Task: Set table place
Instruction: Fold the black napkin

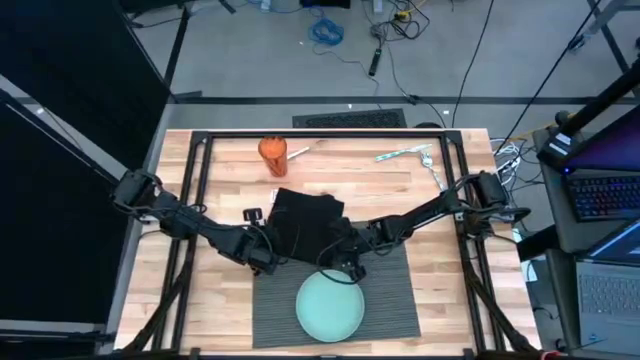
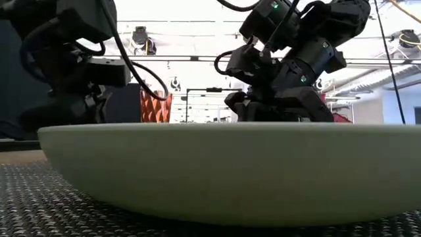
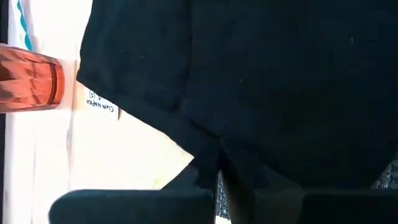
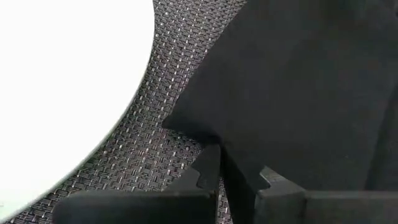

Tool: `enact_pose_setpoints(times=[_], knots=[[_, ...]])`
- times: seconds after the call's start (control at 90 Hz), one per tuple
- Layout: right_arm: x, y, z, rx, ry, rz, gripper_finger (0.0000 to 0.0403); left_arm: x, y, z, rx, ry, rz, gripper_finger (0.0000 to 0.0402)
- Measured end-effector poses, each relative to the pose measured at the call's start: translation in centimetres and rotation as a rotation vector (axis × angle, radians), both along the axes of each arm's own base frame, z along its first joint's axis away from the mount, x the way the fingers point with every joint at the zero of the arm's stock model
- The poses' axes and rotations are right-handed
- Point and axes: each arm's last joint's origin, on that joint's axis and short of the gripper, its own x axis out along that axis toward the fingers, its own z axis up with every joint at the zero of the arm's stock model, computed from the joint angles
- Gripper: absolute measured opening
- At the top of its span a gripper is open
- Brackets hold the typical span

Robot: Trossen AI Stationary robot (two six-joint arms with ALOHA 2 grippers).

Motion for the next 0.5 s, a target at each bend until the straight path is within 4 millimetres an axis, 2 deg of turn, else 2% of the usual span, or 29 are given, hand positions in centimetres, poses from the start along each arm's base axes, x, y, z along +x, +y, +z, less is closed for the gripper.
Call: enact_pose_setpoints(times=[0.078, 0.189, 0.278, 0.378, 0.5], knots=[[0.0, 0.0, 0.0, 0.004, 0.001, -0.005, 0.0, 0.3, 0.0, 1.4, 0.036, -0.071, 0.06, 0.0], [0.0, 0.0, 0.0, 0.011, 0.004, -0.013, 0.0, 0.2, 0.2, 4.7, 0.035, -0.189, 0.094, 0.0], [0.0, 0.0, 0.0, 0.011, 0.007, -0.014, 0.0, -0.5, 0.0, 7.0, -0.173, -0.22, 0.065, 0.0], [0.0, 0.0, 0.0, 0.008, 0.007, -0.017, 0.0, -1.7, -0.7, 8.4, -0.478, -0.193, 0.05, 0.0], [0.0, -0.2, 0.0, -0.005, 0.0, -0.033, 0.0, -2.7, -1.9, 8.8, -0.59, -0.157, 0.001, 0.0002]])
